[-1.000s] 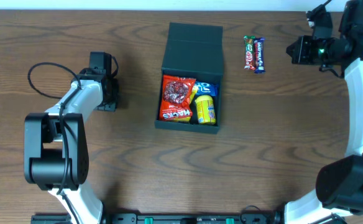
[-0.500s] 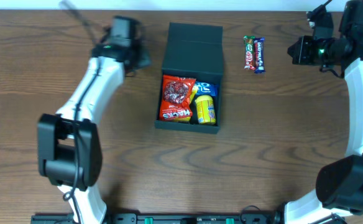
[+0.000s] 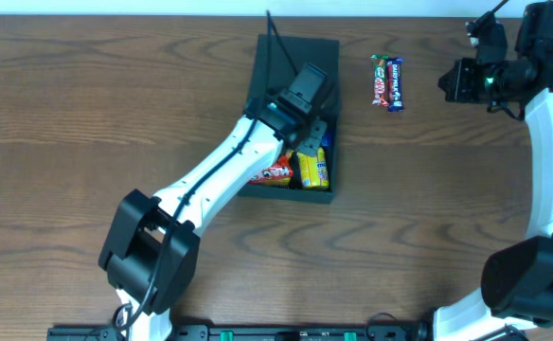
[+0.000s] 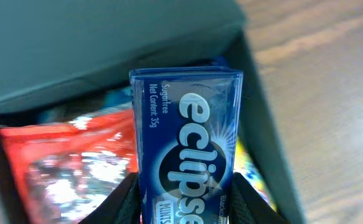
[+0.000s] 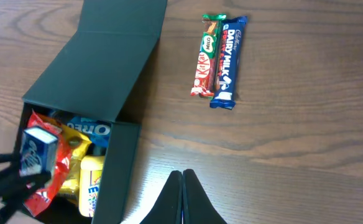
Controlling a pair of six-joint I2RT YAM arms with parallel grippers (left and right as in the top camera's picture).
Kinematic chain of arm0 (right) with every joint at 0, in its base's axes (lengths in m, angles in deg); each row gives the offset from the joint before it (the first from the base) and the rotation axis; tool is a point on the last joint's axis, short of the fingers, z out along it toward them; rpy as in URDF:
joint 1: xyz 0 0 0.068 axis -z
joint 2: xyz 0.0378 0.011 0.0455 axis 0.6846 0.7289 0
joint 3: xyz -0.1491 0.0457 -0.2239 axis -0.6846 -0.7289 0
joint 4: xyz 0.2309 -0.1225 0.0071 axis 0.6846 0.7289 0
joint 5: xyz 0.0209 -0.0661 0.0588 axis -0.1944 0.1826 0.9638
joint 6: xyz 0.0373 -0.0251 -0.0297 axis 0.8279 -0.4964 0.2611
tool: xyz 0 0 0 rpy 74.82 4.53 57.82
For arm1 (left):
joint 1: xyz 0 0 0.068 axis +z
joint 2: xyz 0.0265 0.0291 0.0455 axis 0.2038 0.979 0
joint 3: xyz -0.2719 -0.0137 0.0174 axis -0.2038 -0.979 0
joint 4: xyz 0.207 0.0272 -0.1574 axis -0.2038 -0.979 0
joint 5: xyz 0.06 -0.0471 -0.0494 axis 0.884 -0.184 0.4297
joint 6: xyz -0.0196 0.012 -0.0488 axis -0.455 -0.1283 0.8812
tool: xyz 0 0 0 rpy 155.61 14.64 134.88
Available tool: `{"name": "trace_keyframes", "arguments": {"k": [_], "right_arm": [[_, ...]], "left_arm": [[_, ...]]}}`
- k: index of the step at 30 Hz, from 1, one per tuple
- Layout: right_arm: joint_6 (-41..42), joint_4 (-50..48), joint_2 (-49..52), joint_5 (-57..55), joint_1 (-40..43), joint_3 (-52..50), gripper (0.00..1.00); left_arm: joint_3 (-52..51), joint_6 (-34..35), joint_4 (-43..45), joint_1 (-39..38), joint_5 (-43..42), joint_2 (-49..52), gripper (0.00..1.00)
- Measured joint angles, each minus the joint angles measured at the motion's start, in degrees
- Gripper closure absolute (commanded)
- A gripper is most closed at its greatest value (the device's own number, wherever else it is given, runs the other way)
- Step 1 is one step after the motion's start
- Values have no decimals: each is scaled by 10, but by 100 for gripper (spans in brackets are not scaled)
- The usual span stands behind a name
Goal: Pack container
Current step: 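Lower the Eclipse tin into the box beside the tub and release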
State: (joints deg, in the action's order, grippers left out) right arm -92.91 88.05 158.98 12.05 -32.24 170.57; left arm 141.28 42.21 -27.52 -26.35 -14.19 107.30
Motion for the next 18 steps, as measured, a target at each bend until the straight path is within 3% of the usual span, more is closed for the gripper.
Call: {"name": "trace_keyframes", "arguments": {"k": [5,18], "right_arm": [[0,3,0,-1,0,0,99],[0,6,0,-2,0,0,98]], "left_arm": [[0,56,-17,-3,-45,0,94],[0,168,-45,-14,-58,0,94]]}}
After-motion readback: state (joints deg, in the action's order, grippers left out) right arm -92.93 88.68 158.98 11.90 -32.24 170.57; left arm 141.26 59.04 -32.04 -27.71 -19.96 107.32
